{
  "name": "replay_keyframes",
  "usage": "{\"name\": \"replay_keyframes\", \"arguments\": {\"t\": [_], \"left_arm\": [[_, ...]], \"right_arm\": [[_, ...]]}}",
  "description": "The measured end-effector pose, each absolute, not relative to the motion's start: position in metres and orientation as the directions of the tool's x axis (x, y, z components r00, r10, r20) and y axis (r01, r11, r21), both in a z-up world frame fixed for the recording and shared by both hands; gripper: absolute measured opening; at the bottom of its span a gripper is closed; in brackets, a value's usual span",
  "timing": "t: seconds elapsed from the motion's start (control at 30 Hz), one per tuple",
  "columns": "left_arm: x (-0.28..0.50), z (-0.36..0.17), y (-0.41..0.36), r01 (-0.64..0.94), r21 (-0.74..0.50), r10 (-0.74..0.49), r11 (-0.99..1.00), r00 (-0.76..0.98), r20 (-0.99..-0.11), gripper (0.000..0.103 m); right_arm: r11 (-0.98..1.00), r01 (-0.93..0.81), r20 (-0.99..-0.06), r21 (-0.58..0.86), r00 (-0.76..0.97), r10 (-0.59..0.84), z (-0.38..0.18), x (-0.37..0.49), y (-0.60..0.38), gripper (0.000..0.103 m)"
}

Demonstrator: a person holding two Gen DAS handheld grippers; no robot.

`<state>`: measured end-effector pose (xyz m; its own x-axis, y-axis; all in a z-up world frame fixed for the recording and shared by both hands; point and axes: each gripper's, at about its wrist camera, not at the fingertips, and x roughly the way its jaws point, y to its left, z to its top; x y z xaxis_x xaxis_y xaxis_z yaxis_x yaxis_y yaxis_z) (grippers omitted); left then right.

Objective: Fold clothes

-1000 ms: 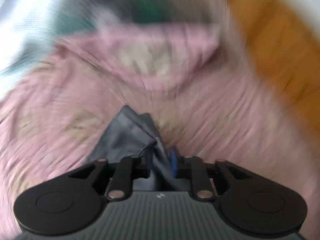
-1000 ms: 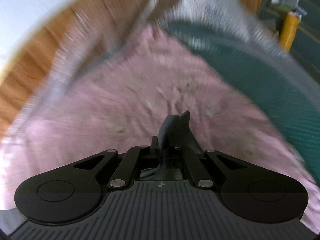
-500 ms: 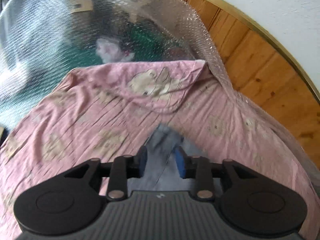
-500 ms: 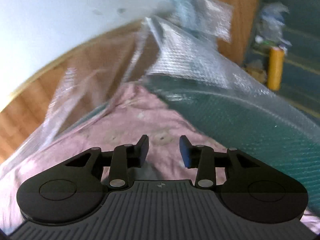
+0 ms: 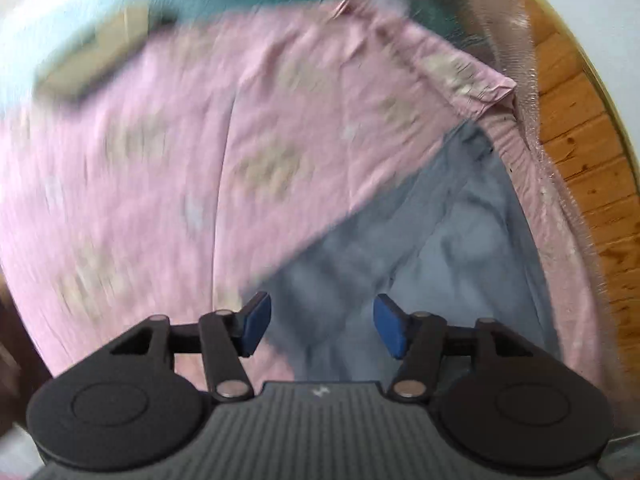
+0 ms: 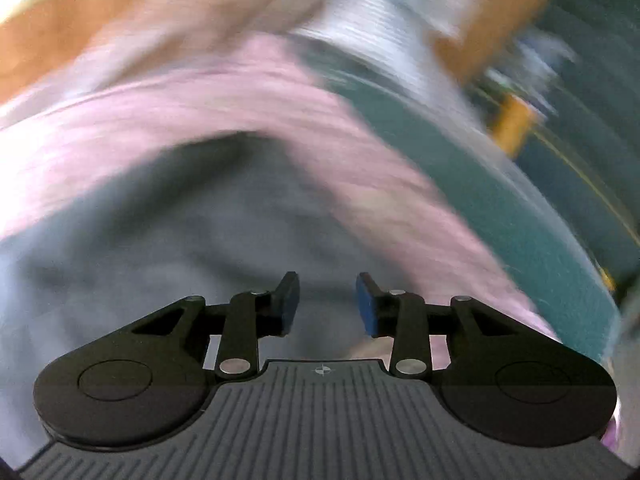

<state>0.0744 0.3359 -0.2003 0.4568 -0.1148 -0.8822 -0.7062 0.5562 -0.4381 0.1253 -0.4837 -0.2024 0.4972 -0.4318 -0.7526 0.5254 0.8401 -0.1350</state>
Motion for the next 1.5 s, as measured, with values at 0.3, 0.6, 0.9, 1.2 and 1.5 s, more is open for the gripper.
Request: {"name": "replay_keyframes", "arguments": {"t": [0.3,0.6,0.9,1.2,1.5], "left_arm": [[0.070,-0.268,0.340,-0.533,-0.725,-0.260,0.436,0.697,-0.668,0.007],[0.075,-0.257,0.387,-0.537,-0.679,-0.277,0.500,0.644,-0.713,0.027],[0.056,-0.252,0.405,-0.445,-0.789,-0.329,0.424,0.736,-0.592,0.044],[0.024,-0.271,0.434,-0.523,-0.803,-0.240,0.286,0.772,-0.589,0.045],[0.003,-0.273,0.420,-0.525,-0.767,-0.223,0.369,0.751,-0.622,0.045]], "right_arm": [[0.936,-0.323,-0.746,-0.141,0.656,0.114,-0.174,0.100,-0.124,0.086],[0.636,-0.641,-0.772,-0.430,0.626,0.110,-0.211,0.120,0.058,0.079],[0.413,-0.771,-0.772,-0.485,0.599,0.211,-0.192,0.099,0.140,0.063],[0.570,-0.809,-0.775,0.141,0.268,0.572,-0.152,0.140,0.176,0.064],[0.368,-0.930,-0.930,0.020,0.118,0.348,-0.213,0.170,0.270,0.031]]}}
